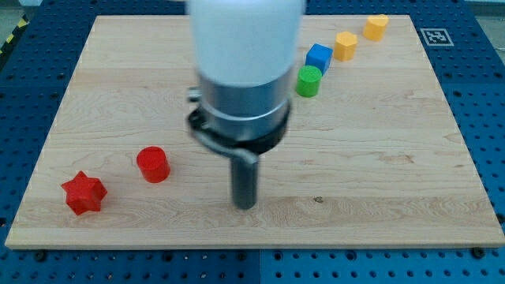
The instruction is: Move the red star towards the red circle
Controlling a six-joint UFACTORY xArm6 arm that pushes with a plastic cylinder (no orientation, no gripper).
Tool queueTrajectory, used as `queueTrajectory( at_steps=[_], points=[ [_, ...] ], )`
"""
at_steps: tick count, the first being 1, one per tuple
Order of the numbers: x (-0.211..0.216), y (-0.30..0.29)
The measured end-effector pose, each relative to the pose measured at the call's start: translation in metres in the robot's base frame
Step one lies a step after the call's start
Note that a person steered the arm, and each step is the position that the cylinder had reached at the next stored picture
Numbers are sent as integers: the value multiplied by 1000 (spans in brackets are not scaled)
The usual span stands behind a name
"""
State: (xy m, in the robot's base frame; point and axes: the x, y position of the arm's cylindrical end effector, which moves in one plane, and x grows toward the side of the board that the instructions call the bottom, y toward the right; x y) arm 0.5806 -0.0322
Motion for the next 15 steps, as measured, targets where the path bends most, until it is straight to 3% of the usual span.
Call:
queueTrajectory(
  at_steps=[2,4,5,6,8,10,13,15],
  points=[
    [38,-105],
    [37,-249],
    [-13,-267],
    [-25,-263],
    [-17,-200],
    [37,-175],
    [36,-157],
    [10,-162]
  ],
)
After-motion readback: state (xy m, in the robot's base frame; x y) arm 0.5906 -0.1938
